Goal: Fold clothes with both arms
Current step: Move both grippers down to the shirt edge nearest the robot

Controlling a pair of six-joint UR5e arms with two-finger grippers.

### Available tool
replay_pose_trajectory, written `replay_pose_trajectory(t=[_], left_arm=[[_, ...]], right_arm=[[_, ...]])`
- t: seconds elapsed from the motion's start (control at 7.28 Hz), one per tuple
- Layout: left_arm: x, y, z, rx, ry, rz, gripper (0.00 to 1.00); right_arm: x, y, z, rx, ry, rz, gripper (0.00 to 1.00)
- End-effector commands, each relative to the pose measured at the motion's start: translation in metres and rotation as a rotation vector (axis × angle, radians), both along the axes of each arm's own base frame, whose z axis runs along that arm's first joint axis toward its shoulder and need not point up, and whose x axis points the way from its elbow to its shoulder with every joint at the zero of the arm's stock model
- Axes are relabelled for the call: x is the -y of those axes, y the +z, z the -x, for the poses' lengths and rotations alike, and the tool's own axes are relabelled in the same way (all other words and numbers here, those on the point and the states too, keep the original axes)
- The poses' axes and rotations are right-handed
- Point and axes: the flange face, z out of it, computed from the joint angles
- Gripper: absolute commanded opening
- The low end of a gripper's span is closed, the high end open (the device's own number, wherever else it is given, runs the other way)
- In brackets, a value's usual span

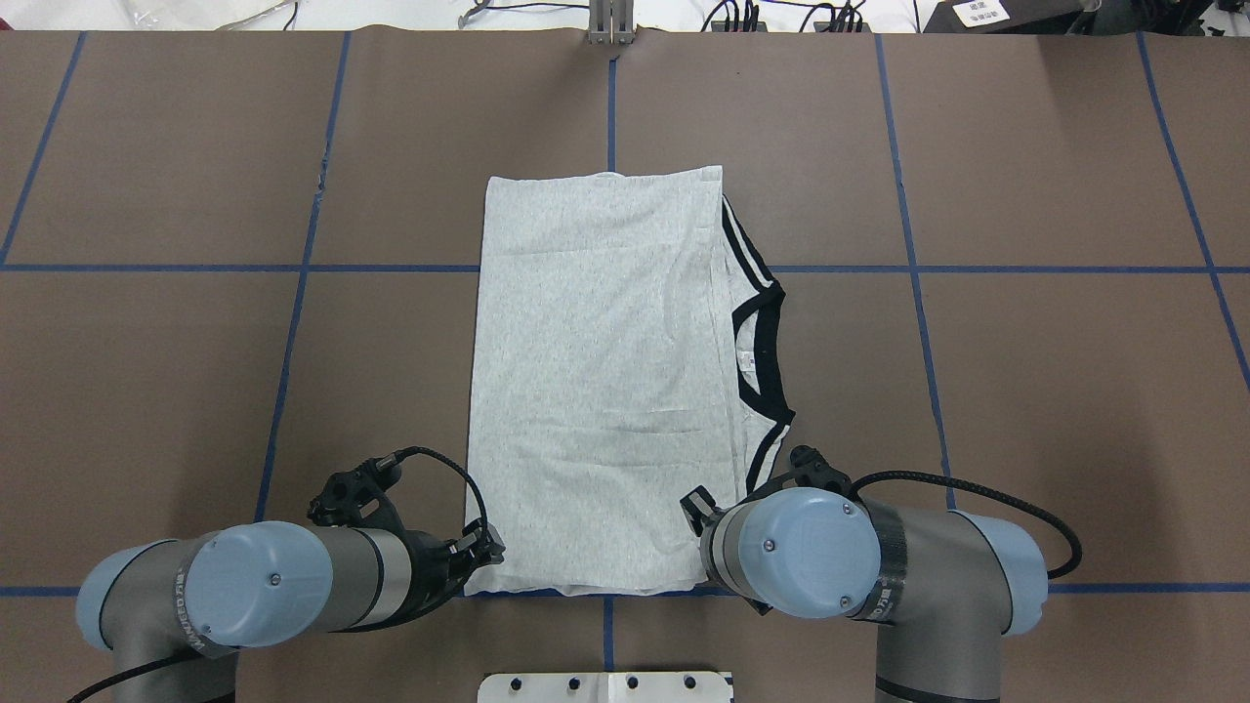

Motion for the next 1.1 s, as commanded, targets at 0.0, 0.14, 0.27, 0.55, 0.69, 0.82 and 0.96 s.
replay_pose_trajectory(t=[0.0,0.14,0.27,0.55,0.69,0.82,0.96], left_arm=[[-0.0108,0.0007,-0.0031,0.025,0.018,0.005,0.61],[-0.0108,0.0009,-0.0031,0.027,0.018,0.005,0.55],[-0.0107,0.0009,-0.0031,0.026,0.015,0.007,0.49],[-0.0104,0.0037,-0.0047,0.032,0.015,0.008,0.45],[-0.0104,0.0036,-0.0054,0.032,0.017,0.009,0.45],[-0.0111,0.0043,-0.0068,0.035,0.019,0.008,0.45],[-0.0127,0.0051,-0.0072,0.037,0.022,0.008,0.42]], right_arm=[[0.0003,-0.0005,-0.0012,0.001,0.001,-0.002,0.00],[0.0003,-0.0006,-0.0012,0.001,0.001,-0.002,0.00],[0.0003,-0.0006,-0.0012,0.001,0.001,-0.002,0.00],[0.0004,0.0003,-0.0014,-0.001,0.003,-0.002,0.00],[0.0005,-0.0005,-0.0012,0.001,0.003,-0.003,0.00],[0.0004,0.0003,-0.0014,-0.001,0.004,-0.001,0.00],[0.0004,0.0003,-0.0014,-0.001,0.003,-0.002,0.00]])
